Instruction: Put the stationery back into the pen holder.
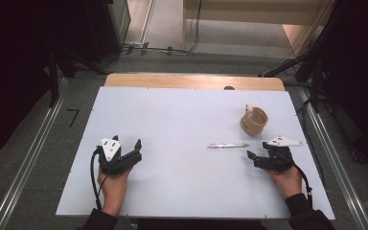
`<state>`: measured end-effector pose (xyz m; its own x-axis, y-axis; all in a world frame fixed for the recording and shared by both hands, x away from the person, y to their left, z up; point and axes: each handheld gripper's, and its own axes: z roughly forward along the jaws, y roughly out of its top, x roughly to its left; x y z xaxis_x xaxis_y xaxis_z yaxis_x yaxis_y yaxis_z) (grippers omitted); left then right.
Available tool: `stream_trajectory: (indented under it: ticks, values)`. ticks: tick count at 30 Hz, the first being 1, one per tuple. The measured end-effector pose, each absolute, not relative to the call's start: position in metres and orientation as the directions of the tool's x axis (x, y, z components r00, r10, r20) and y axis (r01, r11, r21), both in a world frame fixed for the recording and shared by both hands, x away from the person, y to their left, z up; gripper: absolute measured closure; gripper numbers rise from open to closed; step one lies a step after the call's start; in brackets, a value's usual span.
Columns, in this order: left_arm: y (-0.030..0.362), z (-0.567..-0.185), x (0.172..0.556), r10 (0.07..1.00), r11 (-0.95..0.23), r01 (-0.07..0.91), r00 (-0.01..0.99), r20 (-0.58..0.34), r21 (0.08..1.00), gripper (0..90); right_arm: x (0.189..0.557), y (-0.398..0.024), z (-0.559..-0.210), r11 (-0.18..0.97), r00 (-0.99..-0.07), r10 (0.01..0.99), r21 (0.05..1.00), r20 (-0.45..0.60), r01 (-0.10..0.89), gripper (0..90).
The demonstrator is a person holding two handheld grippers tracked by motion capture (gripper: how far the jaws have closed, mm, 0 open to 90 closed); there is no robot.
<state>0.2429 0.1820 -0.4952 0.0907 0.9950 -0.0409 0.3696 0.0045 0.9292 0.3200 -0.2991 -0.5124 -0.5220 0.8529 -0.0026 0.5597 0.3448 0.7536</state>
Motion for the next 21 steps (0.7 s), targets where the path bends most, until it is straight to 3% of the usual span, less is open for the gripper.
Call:
stream_trajectory:
  ticks: [21]
  values:
    - [0.182, -0.496, 0.243, 0.995, 0.003, 0.372, 0.093, -0.041, 0.928, 20.9, 0.331, -0.287, -0.517, 0.362, -0.538, 0.843, 0.747, -0.007, 0.557, 29.1]
